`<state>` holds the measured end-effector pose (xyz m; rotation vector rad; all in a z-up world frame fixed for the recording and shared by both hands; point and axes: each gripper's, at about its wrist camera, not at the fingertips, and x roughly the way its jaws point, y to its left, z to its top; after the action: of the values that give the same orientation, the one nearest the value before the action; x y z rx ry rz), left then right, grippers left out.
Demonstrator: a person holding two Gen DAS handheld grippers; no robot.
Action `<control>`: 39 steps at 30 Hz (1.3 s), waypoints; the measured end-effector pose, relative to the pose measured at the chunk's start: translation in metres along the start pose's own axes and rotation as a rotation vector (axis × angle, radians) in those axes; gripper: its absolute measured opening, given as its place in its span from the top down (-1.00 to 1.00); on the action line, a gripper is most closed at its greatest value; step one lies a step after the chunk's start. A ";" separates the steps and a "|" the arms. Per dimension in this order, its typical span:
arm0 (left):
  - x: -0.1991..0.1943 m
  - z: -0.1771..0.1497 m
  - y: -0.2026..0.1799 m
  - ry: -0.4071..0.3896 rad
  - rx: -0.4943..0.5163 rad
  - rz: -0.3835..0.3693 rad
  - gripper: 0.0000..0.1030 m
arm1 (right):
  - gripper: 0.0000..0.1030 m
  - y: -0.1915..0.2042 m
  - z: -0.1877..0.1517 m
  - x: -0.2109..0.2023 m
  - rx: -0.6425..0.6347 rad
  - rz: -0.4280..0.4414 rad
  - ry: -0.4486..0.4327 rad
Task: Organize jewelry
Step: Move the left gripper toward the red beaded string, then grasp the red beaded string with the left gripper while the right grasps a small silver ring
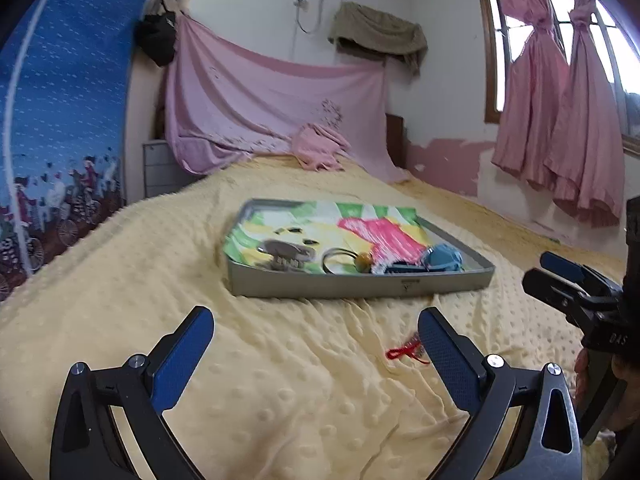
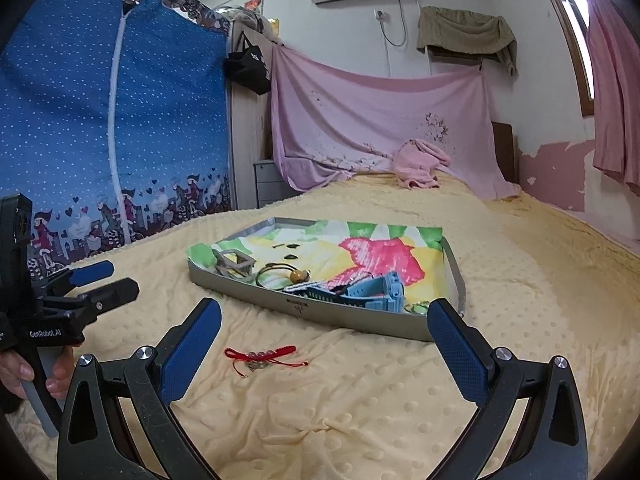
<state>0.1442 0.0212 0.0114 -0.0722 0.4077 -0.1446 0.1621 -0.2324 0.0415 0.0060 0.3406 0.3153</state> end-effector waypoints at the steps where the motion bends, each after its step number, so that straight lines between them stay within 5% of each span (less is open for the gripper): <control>1: 0.004 0.000 -0.002 0.014 0.010 -0.016 -0.99 | -0.97 -0.001 0.000 0.003 0.006 -0.005 0.011; 3: 0.011 -0.001 -0.005 0.029 0.025 -0.043 -0.90 | -0.97 -0.005 -0.002 0.008 0.024 -0.002 0.027; 11: 0.040 -0.006 -0.021 0.119 0.073 -0.188 0.04 | -0.97 -0.026 -0.011 0.028 0.131 0.018 0.090; 16: 0.054 -0.008 -0.032 0.163 0.102 -0.262 0.30 | -0.97 -0.028 -0.018 0.043 0.148 0.025 0.138; 26: 0.081 -0.016 -0.039 0.295 0.108 -0.336 0.48 | -0.97 -0.025 -0.023 0.057 0.148 0.031 0.193; 39: 0.096 -0.023 -0.033 0.370 0.072 -0.296 0.81 | -0.96 -0.011 -0.031 0.083 0.100 0.087 0.302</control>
<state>0.2186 -0.0269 -0.0437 -0.0346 0.7602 -0.4689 0.2298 -0.2190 -0.0157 0.0722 0.6564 0.3861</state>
